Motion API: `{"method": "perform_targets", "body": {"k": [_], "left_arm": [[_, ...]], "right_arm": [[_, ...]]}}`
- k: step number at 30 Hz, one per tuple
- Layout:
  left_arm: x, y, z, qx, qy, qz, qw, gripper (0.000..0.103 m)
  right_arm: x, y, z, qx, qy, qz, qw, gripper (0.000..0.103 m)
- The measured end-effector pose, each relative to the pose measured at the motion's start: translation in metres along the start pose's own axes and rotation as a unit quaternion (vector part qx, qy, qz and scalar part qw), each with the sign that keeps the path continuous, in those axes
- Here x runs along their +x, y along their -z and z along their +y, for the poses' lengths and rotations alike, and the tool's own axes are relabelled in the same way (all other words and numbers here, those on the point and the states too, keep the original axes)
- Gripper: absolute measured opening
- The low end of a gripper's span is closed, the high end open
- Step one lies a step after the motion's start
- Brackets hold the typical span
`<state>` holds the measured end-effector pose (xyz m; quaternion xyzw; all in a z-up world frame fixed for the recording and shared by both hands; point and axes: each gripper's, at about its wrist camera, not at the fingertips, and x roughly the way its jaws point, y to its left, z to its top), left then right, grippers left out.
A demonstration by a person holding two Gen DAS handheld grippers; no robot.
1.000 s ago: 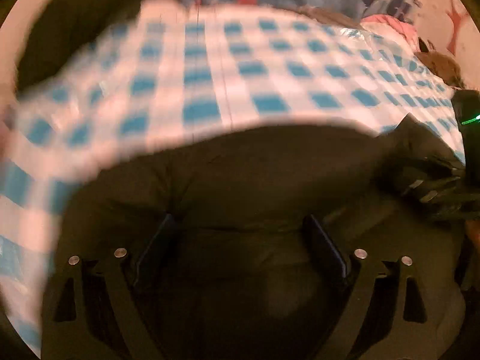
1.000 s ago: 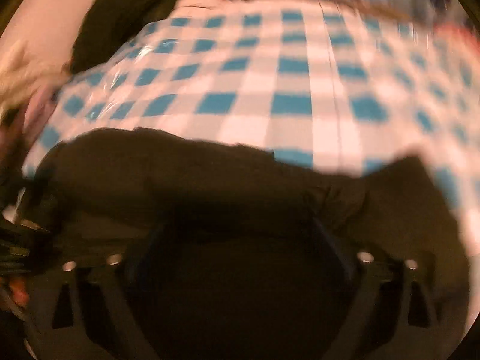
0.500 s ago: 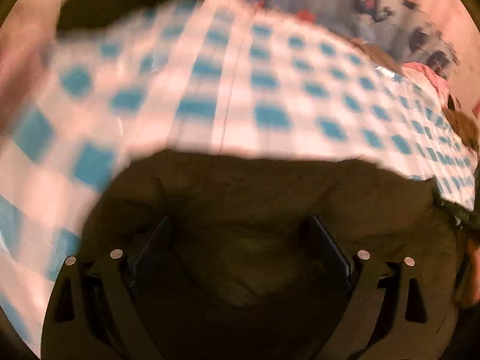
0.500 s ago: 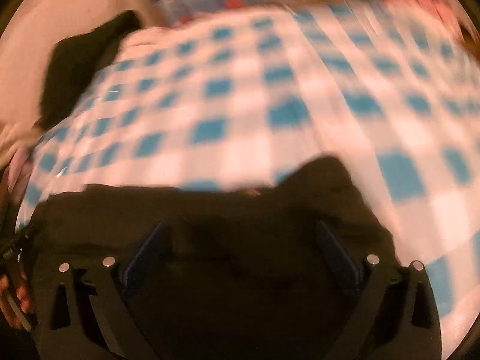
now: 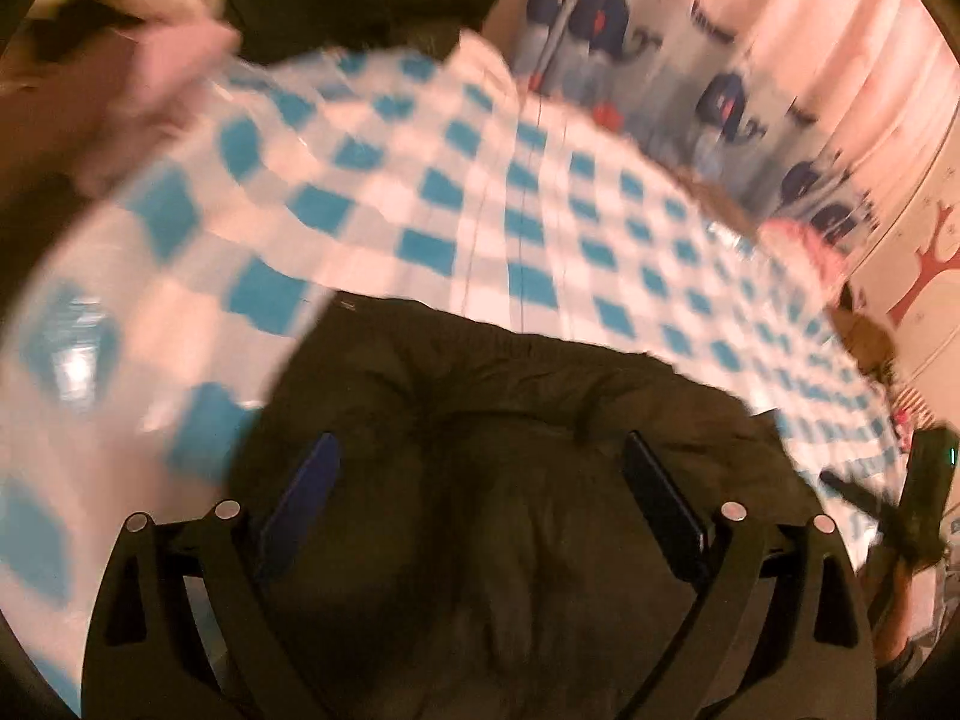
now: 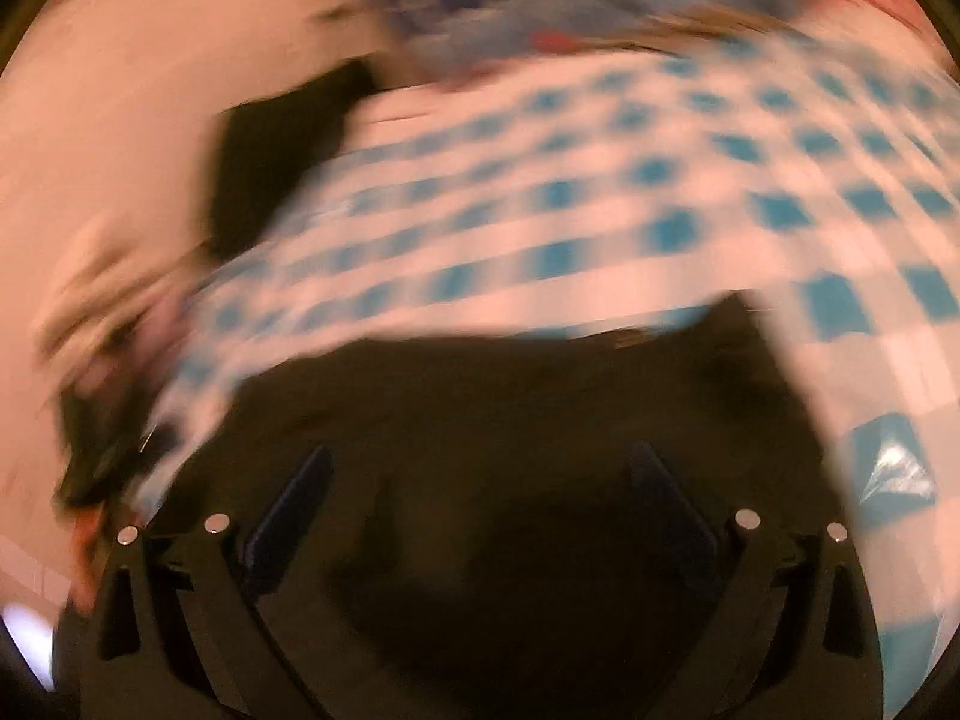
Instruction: Fold large clothes
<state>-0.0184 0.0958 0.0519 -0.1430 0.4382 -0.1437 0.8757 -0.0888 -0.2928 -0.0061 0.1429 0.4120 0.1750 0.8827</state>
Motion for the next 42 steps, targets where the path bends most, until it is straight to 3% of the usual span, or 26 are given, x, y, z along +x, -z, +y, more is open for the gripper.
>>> {"method": "perform_targets", "body": {"k": [3,5,9,10,11,13,14,15,19,22,25,29,31,33,36,38,40,42], "left_arm": [[-0.045,0.016,0.022,-0.026,0.004,0.009,0.9996,0.091],[-0.067,0.030,0.037,-0.049,0.008,0.017,0.9986,0.091],[-0.101,0.069,0.061,-0.104,0.027,0.037,0.9936,0.091],[-0.107,0.081,0.065,-0.118,0.032,0.048,0.9914,0.091],[-0.110,0.090,0.066,-0.122,0.035,0.054,0.9904,0.091],[-0.117,0.109,0.068,-0.130,0.043,0.062,0.9886,0.091],[-0.120,0.121,0.069,-0.139,0.053,0.069,0.9865,0.091],[-0.120,0.131,0.072,-0.151,0.066,0.076,0.9835,0.091],[-0.111,0.163,0.081,-0.223,0.146,0.105,0.9580,0.091],[-0.102,0.174,0.081,-0.252,0.184,0.104,0.9442,0.091],[-0.081,0.176,0.067,-0.270,0.222,0.113,0.9300,0.091],[-0.059,0.168,0.044,-0.264,0.216,0.099,0.9348,0.091],[-0.049,0.161,0.035,-0.259,0.195,0.086,0.9421,0.091],[-0.032,0.152,0.028,-0.266,0.178,0.080,0.9442,0.091],[-0.008,0.147,0.025,-0.277,0.143,0.083,0.9467,0.091],[0.003,0.151,0.027,-0.290,0.132,0.090,0.9436,0.091],[0.011,0.155,0.027,-0.294,0.122,0.089,0.9436,0.091],[0.016,0.157,0.027,-0.299,0.117,0.081,0.9437,0.091]], "right_arm": [[-0.001,0.046,0.084,-0.121,-0.035,0.038,0.991,0.096],[0.007,0.078,0.134,-0.199,-0.035,0.055,0.978,0.096],[0.042,0.137,0.219,-0.365,0.024,0.076,0.928,0.096],[0.051,0.148,0.234,-0.407,0.050,0.071,0.909,0.096],[0.062,0.160,0.250,-0.459,0.082,0.062,0.882,0.096],[0.079,0.170,0.259,-0.507,0.132,0.054,0.850,0.096],[0.086,0.170,0.259,-0.513,0.148,0.053,0.844,0.096],[0.094,0.165,0.258,-0.505,0.156,0.057,0.847,0.096],[0.085,0.110,0.218,-0.301,0.070,0.066,0.949,0.096],[0.069,0.091,0.184,-0.179,0.016,0.051,0.982,0.096],[0.058,0.087,0.169,-0.134,-0.008,0.045,0.990,0.096],[0.051,0.094,0.172,-0.136,-0.012,0.042,0.990,0.096],[0.057,0.088,0.173,-0.143,-0.019,0.048,0.988,0.096],[0.055,0.090,0.179,-0.149,-0.036,0.051,0.987,0.096],[0.018,0.081,0.156,-0.118,-0.053,0.001,0.992,0.096],[-0.011,0.071,0.119,-0.061,-0.027,-0.041,0.997,0.096],[-0.031,0.068,0.058,0.022,0.030,-0.065,0.997,0.096],[-0.026,0.077,-0.001,0.106,0.085,-0.037,0.990,0.096]]}}
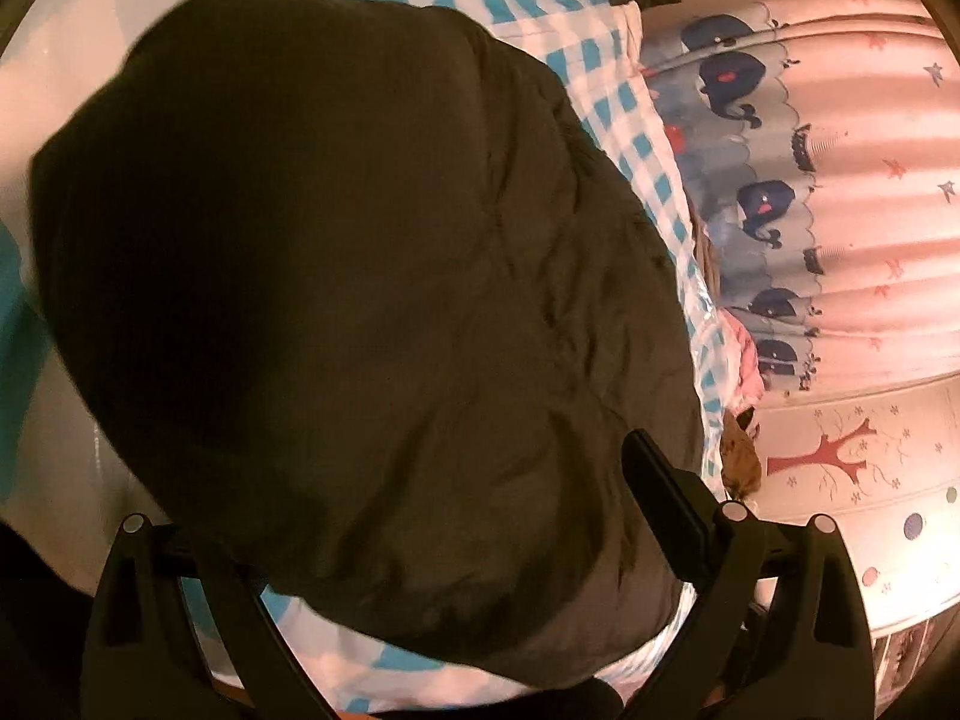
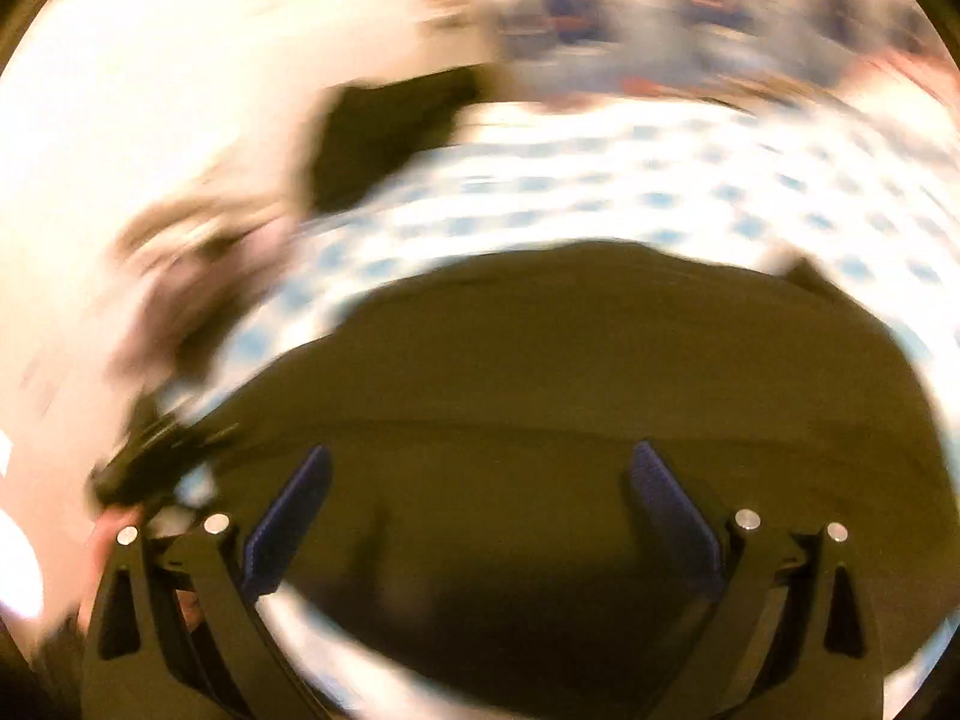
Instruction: Fold large clothes
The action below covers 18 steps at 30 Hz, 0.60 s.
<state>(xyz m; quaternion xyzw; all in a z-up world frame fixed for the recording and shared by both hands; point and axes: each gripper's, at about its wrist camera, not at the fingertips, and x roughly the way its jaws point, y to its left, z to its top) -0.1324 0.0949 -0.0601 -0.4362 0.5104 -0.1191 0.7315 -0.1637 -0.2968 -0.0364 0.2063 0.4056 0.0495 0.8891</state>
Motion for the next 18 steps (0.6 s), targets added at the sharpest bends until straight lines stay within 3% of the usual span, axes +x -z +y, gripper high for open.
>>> {"method": "perform_targets", "body": {"k": [1,2,4,6,9,11,14,16,18], "left_arm": [[0.001,0.001,-0.003,0.004,0.000,-0.010,0.9999,0.080],[0.000,0.002,-0.007,0.013,-0.001,-0.018,0.9997,0.068],[-0.004,0.004,-0.017,0.037,0.007,-0.036,0.9986,0.042],[-0.011,0.002,-0.023,0.061,0.008,-0.050,0.9968,0.035],[-0.008,0.001,-0.026,0.072,0.005,-0.052,0.9961,0.034],[-0.006,-0.003,-0.020,0.063,0.005,-0.042,0.9971,0.039],[0.000,-0.011,-0.012,0.042,0.006,-0.029,0.9987,0.056],[0.004,-0.015,-0.006,0.031,0.008,-0.020,0.9993,0.068],[0.008,-0.015,-0.003,0.023,0.015,-0.018,0.9995,0.074]], "right_arm": [[0.015,0.003,-0.023,0.022,0.018,0.037,0.999,0.096],[0.027,0.008,-0.037,0.016,-0.003,0.064,0.998,0.096],[0.022,0.005,-0.033,0.000,0.008,0.073,0.997,0.096],[0.005,-0.007,-0.025,0.006,-0.014,0.041,0.999,0.096],[-0.002,-0.037,0.003,-0.030,-0.011,-0.001,0.999,0.096],[0.015,-0.062,0.023,-0.052,0.003,-0.003,0.999,0.096],[0.059,-0.099,0.044,-0.082,0.042,0.000,0.996,0.096],[0.111,-0.107,0.044,-0.088,0.086,0.032,0.992,0.096],[0.158,-0.096,0.031,-0.079,0.093,0.094,0.988,0.097]]}}
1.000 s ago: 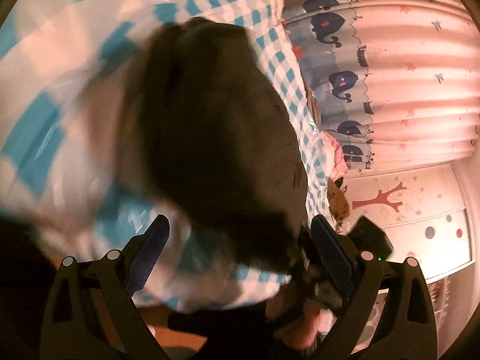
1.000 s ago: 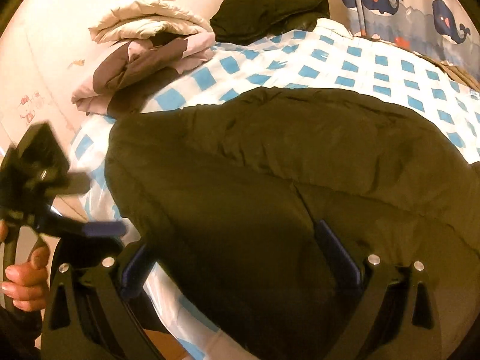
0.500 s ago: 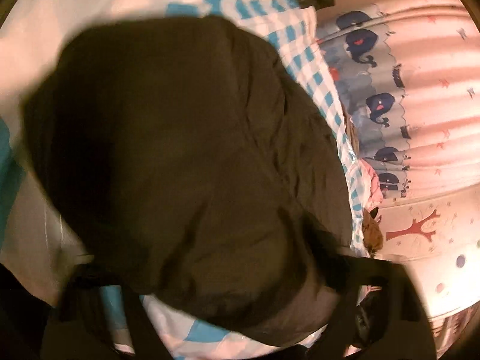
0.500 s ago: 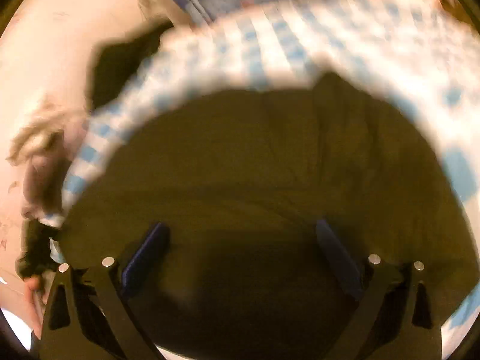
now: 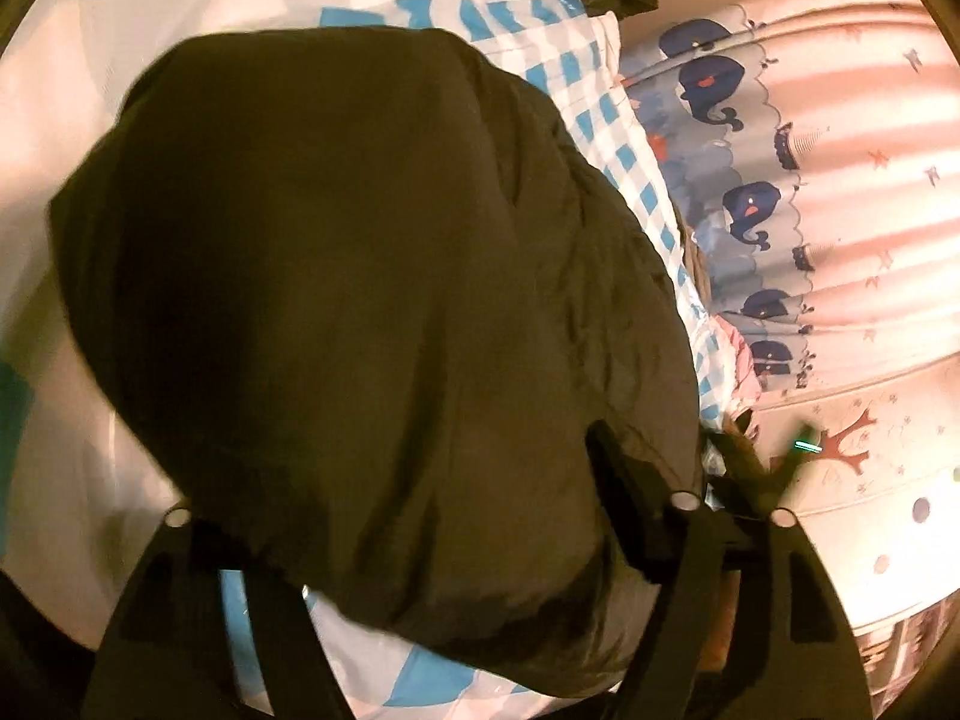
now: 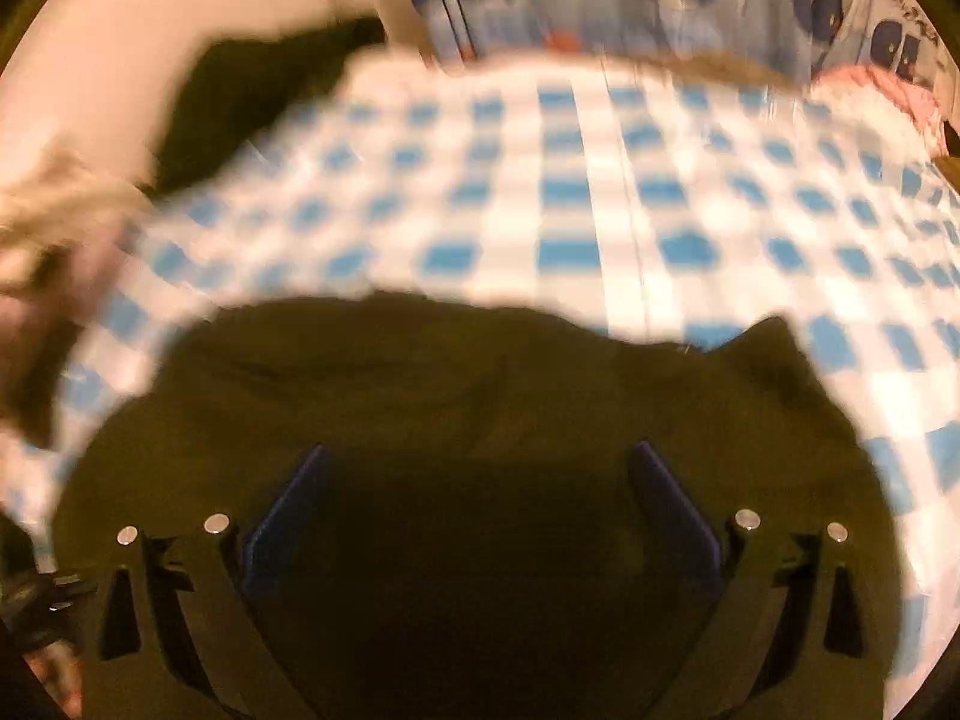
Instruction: Fold large clothes
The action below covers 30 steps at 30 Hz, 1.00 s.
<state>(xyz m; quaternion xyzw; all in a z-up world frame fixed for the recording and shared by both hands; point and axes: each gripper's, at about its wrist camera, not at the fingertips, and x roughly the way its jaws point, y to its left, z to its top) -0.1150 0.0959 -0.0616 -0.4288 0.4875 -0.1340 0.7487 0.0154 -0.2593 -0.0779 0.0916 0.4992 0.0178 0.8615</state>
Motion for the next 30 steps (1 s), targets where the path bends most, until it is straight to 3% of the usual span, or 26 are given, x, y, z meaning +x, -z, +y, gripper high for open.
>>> {"method": "perform_targets", "body": {"k": [2,3,4,7,9,12,15,16,19,20,22,25,26,28,30], "left_arm": [[0.003,-0.001,-0.005,0.010,0.004,-0.009,0.9999,0.073],[0.003,0.000,-0.008,0.023,0.004,-0.015,0.9996,0.066],[0.002,0.001,-0.011,0.037,0.003,-0.021,0.9991,0.057],[-0.003,0.003,-0.011,0.060,0.009,-0.030,0.9977,0.041],[-0.009,0.007,-0.010,0.072,0.009,-0.038,0.9966,0.036],[-0.014,0.012,-0.015,0.097,0.007,-0.050,0.9940,0.029],[-0.026,0.020,-0.028,0.136,0.002,-0.066,0.9886,0.022],[-0.031,0.022,-0.032,0.145,0.003,-0.070,0.9870,0.021],[-0.038,0.022,-0.032,0.150,0.003,-0.072,0.9861,0.021],[-0.038,0.022,-0.029,0.145,0.004,-0.072,0.9868,0.021],[-0.037,0.022,-0.027,0.139,0.007,-0.070,0.9879,0.021],[-0.038,0.023,-0.027,0.135,0.003,-0.068,0.9885,0.023],[-0.038,0.022,-0.024,0.127,0.001,-0.065,0.9897,0.025],[-0.039,0.013,-0.009,0.084,0.000,-0.063,0.9945,0.044],[-0.036,0.008,0.004,0.044,0.013,-0.062,0.9970,0.050]], "right_arm": [[0.009,-0.001,0.003,-0.006,0.008,0.012,1.000,0.097],[0.003,-0.001,0.003,-0.005,0.005,0.013,1.000,0.097],[-0.010,0.002,0.004,-0.006,-0.001,0.000,1.000,0.097],[-0.059,0.030,0.021,-0.042,-0.011,-0.066,0.997,0.097],[-0.080,0.060,0.034,-0.068,-0.012,-0.092,0.993,0.097],[-0.053,0.095,0.054,-0.131,0.030,-0.067,0.989,0.097],[-0.051,0.091,0.052,-0.115,0.026,-0.042,0.992,0.097],[-0.062,0.094,0.053,-0.110,0.018,-0.052,0.992,0.097],[-0.092,0.105,0.064,-0.123,0.013,-0.111,0.986,0.097],[-0.089,0.109,0.067,-0.129,0.017,-0.108,0.986,0.097],[-0.058,0.119,0.073,-0.148,0.033,-0.058,0.987,0.097],[-0.057,0.115,0.074,-0.147,0.032,-0.051,0.987,0.097],[-0.062,0.113,0.073,-0.140,0.025,-0.056,0.988,0.097],[-0.081,0.114,0.074,-0.129,0.023,-0.099,0.986,0.097],[-0.082,0.112,0.079,-0.138,0.032,-0.106,0.984,0.097]]}}
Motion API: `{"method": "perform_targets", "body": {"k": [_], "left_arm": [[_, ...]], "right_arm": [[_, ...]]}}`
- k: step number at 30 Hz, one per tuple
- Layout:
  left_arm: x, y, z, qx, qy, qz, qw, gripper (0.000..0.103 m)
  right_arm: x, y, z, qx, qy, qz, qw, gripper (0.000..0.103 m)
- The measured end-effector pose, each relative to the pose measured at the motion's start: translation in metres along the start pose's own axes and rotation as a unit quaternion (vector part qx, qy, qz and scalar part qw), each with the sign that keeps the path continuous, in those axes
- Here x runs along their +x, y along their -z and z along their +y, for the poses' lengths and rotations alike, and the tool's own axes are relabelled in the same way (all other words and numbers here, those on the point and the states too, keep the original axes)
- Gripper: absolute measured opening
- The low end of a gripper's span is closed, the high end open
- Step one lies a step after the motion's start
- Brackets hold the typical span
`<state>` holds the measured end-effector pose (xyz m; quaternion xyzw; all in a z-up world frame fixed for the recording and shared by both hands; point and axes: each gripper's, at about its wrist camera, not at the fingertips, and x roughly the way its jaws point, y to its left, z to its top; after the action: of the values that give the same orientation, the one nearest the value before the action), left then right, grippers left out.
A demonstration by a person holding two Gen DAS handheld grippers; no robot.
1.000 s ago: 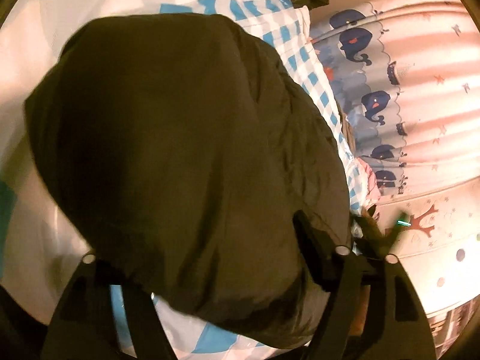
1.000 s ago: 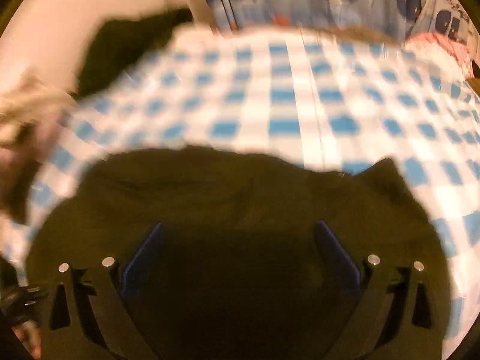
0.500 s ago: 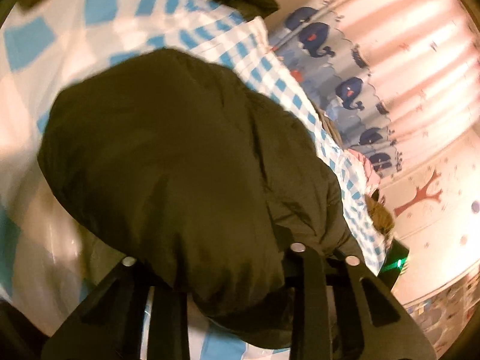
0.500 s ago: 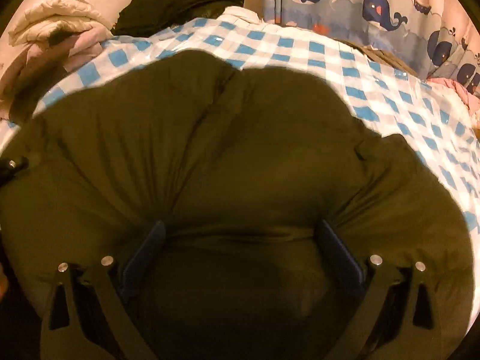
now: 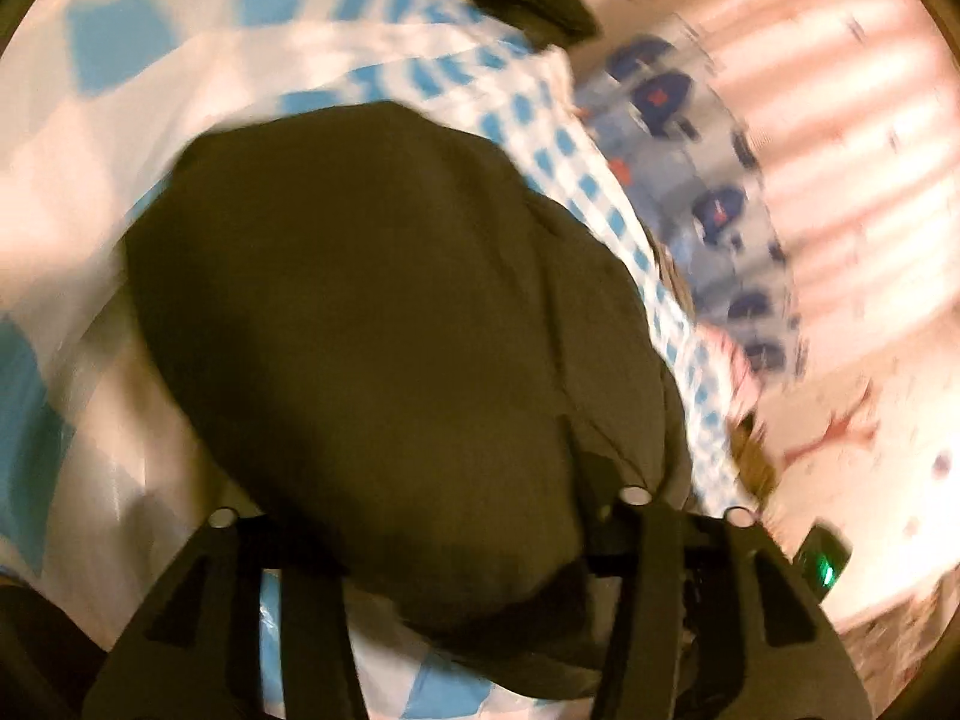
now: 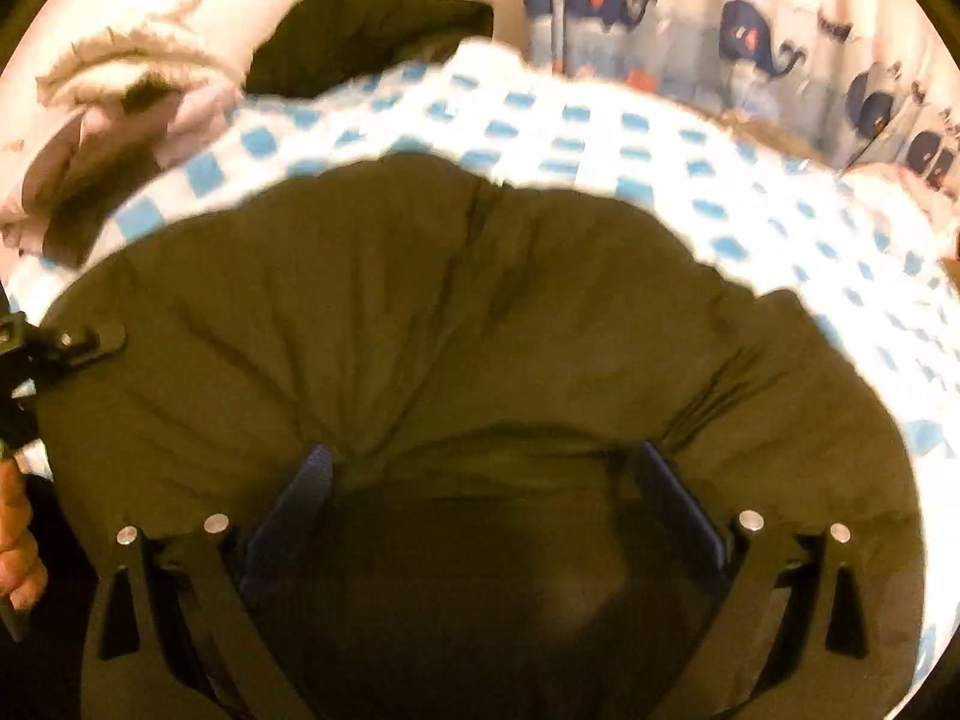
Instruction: Fold large clothes
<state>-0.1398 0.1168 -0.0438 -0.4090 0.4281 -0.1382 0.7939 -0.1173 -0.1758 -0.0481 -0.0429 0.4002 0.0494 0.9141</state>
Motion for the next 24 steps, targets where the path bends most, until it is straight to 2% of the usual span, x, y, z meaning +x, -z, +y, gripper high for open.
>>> {"method": "perform_targets", "body": {"k": [3,7,9,10,12,14,16,18,22,24], "left_arm": [[0.008,-0.004,0.013,-0.044,0.014,0.013,0.9989,0.060],[0.013,-0.007,0.012,-0.045,0.016,0.011,0.9988,0.063],[0.015,-0.005,0.015,-0.044,0.014,0.013,0.9988,0.063],[0.017,-0.004,0.018,-0.048,0.012,0.014,0.9987,0.064],[0.021,-0.003,0.018,-0.057,0.012,0.015,0.9982,0.065],[0.022,-0.002,0.011,-0.043,0.009,0.004,0.9990,0.064],[0.018,0.000,-0.001,-0.007,0.010,-0.011,0.9999,0.045],[0.013,0.000,-0.010,0.021,0.009,-0.018,0.9996,0.034],[0.003,0.006,-0.040,0.087,0.006,-0.036,0.9956,0.024],[-0.003,0.008,-0.056,0.117,0.008,-0.043,0.9922,0.023]], "right_arm": [[0.029,0.006,0.010,-0.029,0.014,0.046,0.998,0.097],[0.028,0.002,0.008,-0.020,0.006,0.049,0.999,0.097],[0.012,0.001,0.005,-0.010,0.009,0.015,1.000,0.097],[0.012,0.002,0.004,-0.008,0.011,0.013,1.000,0.097],[0.030,0.006,0.004,-0.011,0.010,0.039,0.999,0.097],[0.037,0.008,0.005,-0.014,0.013,0.038,0.999,0.097],[0.040,0.007,0.008,-0.019,0.021,0.043,0.999,0.097],[0.040,0.008,0.008,-0.019,0.022,0.043,0.999,0.097],[0.042,0.010,0.008,-0.020,0.024,0.038,0.999,0.097],[0.044,0.011,0.008,-0.021,0.026,0.036,0.999,0.097]]}}
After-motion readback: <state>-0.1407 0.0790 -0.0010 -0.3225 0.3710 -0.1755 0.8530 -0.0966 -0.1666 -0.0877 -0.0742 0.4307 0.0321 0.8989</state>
